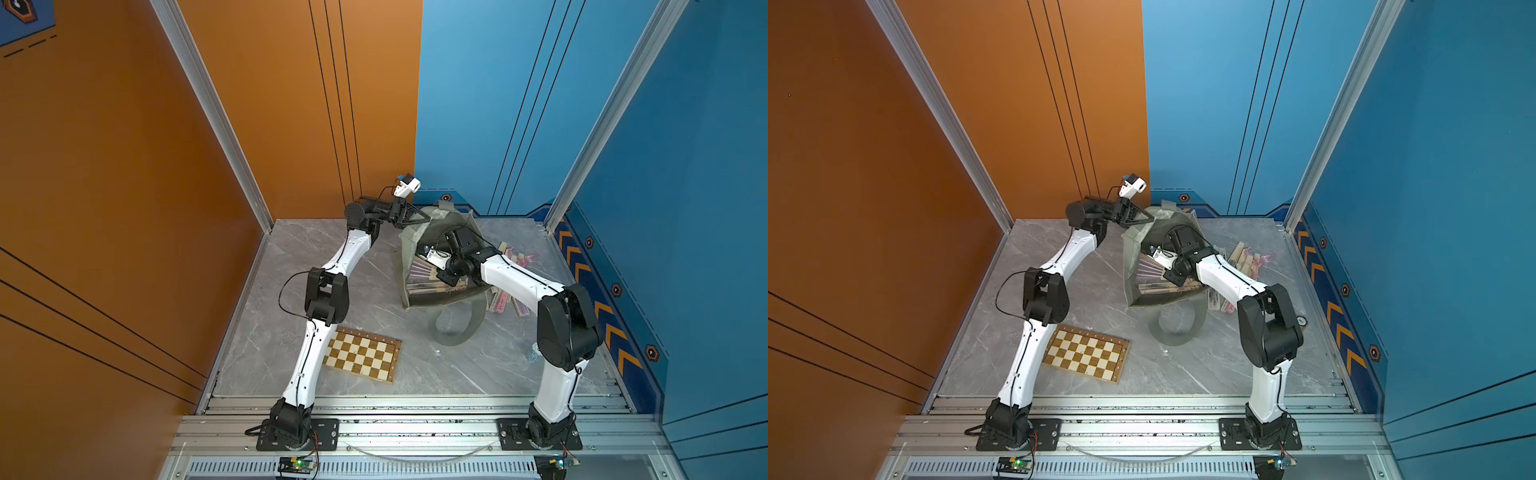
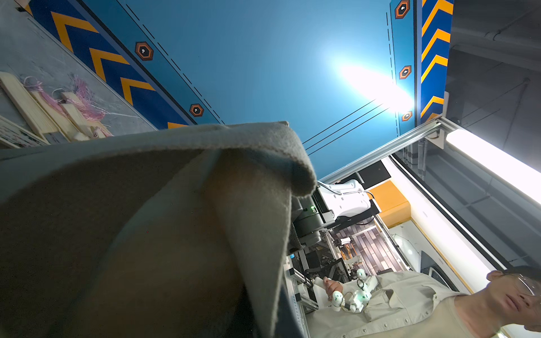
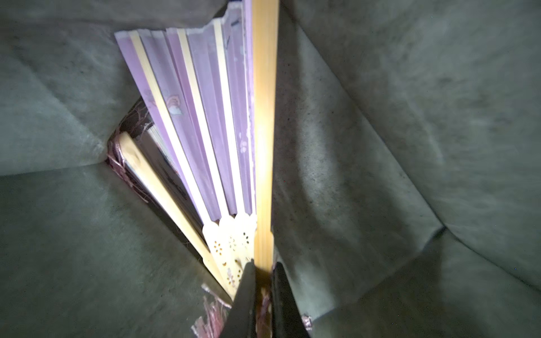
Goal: Take out the folding fans from the tote bags
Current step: Pick up the folding fan from the canvas bag.
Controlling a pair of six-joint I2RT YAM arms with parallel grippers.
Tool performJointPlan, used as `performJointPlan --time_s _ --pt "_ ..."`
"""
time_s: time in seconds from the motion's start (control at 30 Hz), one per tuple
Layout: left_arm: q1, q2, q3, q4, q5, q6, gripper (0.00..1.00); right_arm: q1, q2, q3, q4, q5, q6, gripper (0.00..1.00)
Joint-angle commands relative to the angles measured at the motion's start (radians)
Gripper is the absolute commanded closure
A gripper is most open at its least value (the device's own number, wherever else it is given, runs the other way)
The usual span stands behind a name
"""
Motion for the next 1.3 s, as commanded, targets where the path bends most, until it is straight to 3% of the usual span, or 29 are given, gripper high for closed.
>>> performJointPlan --time_s 0.0,0.27,0.6,0.93,1.27 --pt "0.01 -0.012 -0.009 0.05 0.079 -0.37 1.0 0.008 -0.087 -0.017 0.044 0.021 -0.043 1.0" --pt "0.034 -0.007 -0.004 0.05 0.076 -0.37 1.0 0.015 -0.256 -0.146 0.052 0.136 -0.158 1.0" --pt "0.033 -0.007 -0.018 0.05 0.077 -0.37 1.0 -0.033 -0.445 -0.306 0.207 0.21 -0.171 1.0" --pt "0.013 -0.004 -0.027 0.051 0.078 -0.372 1.0 -0.127 -0.528 -0.218 0.198 -0.025 -0.013 1.0" --pt "0.016 -0.01 -0.027 0.051 0.079 -0.372 1.0 -0.176 -0.507 -0.106 0.183 -0.277 0.209 1.0"
